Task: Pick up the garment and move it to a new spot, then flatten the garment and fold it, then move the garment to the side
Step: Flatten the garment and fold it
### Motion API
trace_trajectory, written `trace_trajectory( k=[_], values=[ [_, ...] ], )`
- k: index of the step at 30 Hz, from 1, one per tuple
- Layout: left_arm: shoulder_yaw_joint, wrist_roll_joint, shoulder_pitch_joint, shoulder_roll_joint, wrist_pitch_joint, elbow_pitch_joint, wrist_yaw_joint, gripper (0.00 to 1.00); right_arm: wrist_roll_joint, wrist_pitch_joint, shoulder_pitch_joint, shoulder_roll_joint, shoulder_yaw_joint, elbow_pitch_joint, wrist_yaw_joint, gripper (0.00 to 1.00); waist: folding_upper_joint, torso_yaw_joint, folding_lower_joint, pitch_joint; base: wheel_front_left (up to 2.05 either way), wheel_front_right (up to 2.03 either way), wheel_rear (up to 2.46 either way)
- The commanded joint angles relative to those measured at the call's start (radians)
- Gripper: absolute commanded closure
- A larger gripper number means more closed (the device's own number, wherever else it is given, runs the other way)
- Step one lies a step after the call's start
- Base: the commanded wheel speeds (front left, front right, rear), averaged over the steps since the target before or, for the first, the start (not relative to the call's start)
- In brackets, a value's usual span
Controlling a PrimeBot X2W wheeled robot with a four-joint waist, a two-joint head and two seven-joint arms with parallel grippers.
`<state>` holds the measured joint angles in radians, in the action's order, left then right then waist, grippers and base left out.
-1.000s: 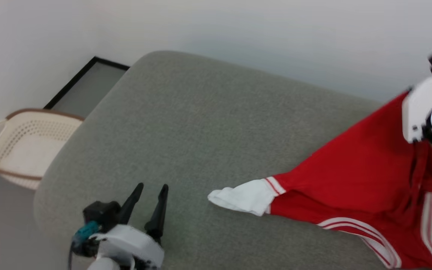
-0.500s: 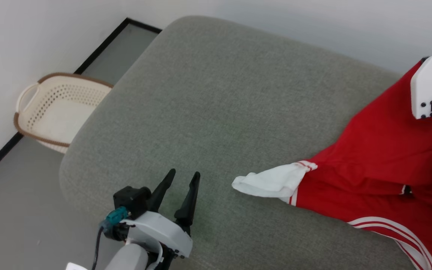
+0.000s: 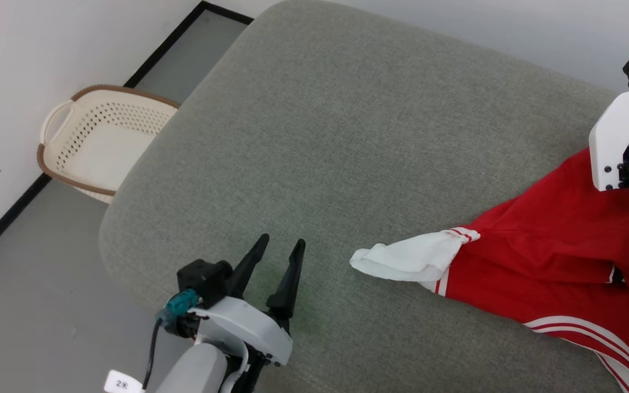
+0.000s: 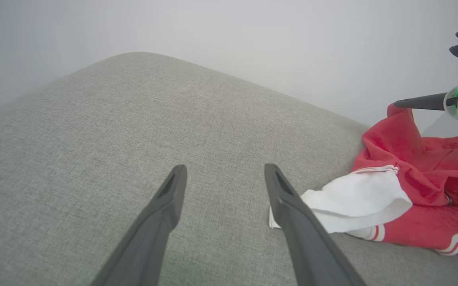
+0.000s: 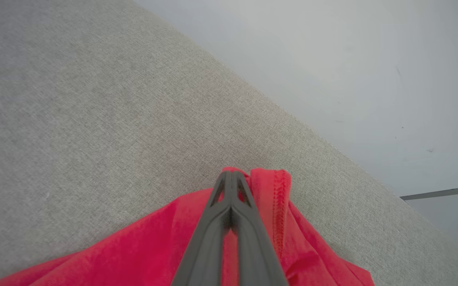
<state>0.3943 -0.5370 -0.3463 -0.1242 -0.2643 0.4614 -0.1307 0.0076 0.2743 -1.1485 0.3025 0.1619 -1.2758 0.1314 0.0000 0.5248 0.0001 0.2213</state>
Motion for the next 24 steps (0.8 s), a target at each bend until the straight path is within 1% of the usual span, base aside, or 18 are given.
trace_trajectory(
  k=[1,5,6,7,8,9,13,18,24],
  values=[
    [0.004,0.0,-0.013,0.004,0.0,0.001,0.001,0.0,-0.011,0.002,-0.001,0.002,-0.014,-0.004,-0.001,1.0,0.0,0.003,-0.0001,0.004,0.0,0.0,0.0],
    [0.006,0.001,-0.019,0.005,0.0,0.003,0.001,0.0,-0.03,0.004,-0.002,0.001,-0.039,-0.007,-0.001,1.0,0.0,0.006,-0.0001,0.0,0.0,0.0,0.0],
    [0.006,0.002,-0.018,0.003,0.0,0.004,0.001,0.0,-0.032,-0.001,-0.002,-0.002,-0.044,-0.008,-0.001,0.86,0.0,0.006,-0.0001,-0.003,0.0,0.0,0.0],
    [0.006,0.003,-0.019,0.001,0.0,0.003,0.001,0.0,-0.04,-0.01,-0.002,-0.005,-0.049,-0.008,-0.001,0.61,0.0,0.006,-0.0001,-0.007,0.0,0.0,0.0],
    [0.007,0.003,-0.018,-0.001,0.0,0.003,0.001,0.0,-0.044,-0.017,-0.002,-0.004,-0.054,-0.008,-0.001,0.15,0.0,0.005,-0.0001,-0.012,0.0,0.0,0.0],
    [0.006,0.003,-0.018,-0.004,0.0,0.006,0.001,0.0,-0.047,-0.02,-0.001,-0.005,-0.059,-0.009,-0.001,0.0,0.0,0.004,-0.0001,-0.019,0.0,0.0,0.0],
    [-0.016,0.017,-0.014,-0.021,0.0,0.007,0.001,0.0,-0.065,-0.057,0.009,-0.015,-0.072,-0.01,-0.001,0.0,0.0,-0.002,-0.0001,-0.053,0.0,0.0,0.0],
    [-0.067,0.034,0.013,-0.034,0.0,0.005,0.001,0.0,-0.054,-0.123,0.02,-0.039,-0.083,-0.011,-0.001,0.0,0.0,-0.017,-0.0001,-0.106,0.0,0.0,0.0],
    [-0.148,0.07,0.064,-0.05,0.0,0.0,0.001,0.0,-0.038,-0.21,0.04,-0.062,-0.056,-0.011,-0.001,0.0,0.0,-0.045,-0.0001,-0.177,0.0,0.0,0.0]
  ],
)
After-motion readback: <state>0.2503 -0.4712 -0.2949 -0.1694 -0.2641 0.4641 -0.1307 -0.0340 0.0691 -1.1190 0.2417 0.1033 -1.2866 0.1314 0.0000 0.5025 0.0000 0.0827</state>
